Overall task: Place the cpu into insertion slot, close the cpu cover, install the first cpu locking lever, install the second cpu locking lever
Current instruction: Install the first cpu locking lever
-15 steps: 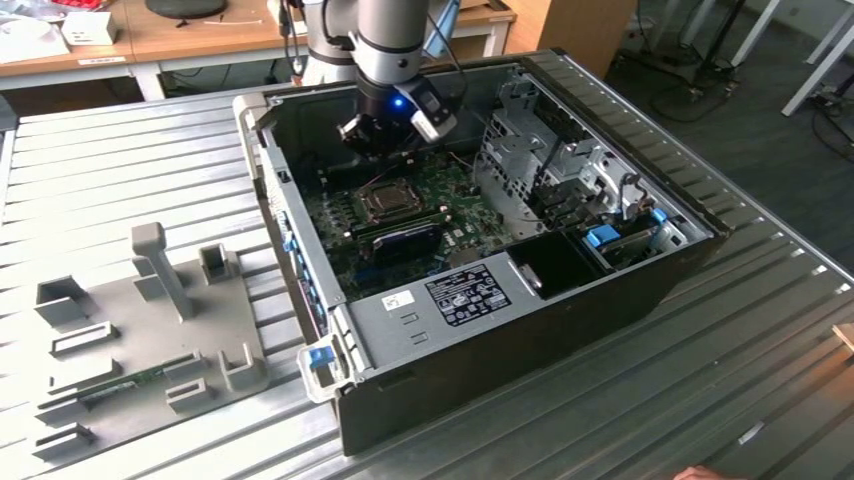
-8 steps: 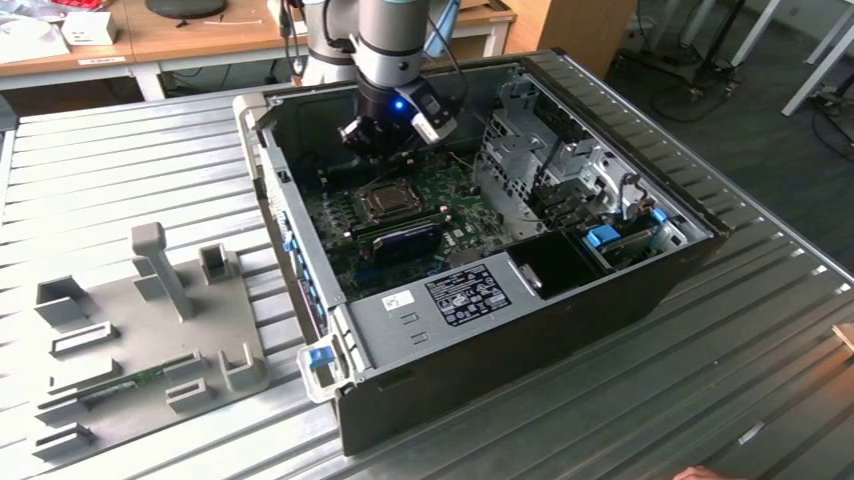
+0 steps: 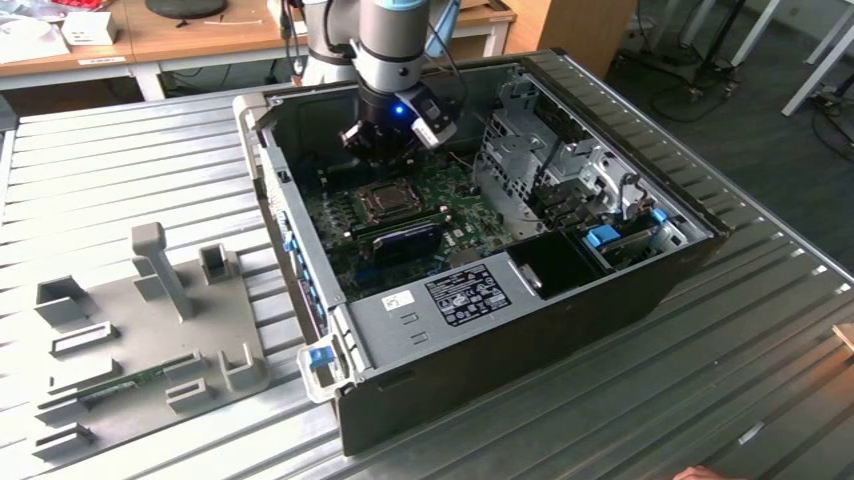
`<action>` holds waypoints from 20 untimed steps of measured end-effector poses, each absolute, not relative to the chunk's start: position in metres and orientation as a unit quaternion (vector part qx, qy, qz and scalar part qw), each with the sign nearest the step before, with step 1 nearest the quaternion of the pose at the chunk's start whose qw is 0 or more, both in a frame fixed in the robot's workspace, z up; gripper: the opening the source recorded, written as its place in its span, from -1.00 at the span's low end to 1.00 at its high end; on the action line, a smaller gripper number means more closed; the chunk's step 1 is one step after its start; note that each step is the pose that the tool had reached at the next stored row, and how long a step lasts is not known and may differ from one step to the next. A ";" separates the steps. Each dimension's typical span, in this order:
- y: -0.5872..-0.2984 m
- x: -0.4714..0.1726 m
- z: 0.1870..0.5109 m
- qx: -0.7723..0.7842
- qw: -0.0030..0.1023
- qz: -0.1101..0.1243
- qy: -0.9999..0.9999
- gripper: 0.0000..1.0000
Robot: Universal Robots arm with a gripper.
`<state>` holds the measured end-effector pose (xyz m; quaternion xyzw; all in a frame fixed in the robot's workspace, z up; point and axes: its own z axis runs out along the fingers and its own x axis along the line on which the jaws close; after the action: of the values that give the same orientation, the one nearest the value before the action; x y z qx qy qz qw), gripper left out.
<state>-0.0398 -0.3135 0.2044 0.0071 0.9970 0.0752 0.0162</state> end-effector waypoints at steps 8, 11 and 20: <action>-0.314 -0.039 0.200 0.007 0.016 0.075 0.997 -0.80; -0.314 -0.038 0.200 0.007 0.016 0.075 0.997 -0.80; -0.315 -0.038 0.197 0.007 0.016 0.075 0.997 -0.80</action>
<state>-0.0379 -0.3151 0.1975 0.0070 0.9971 0.0747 0.0162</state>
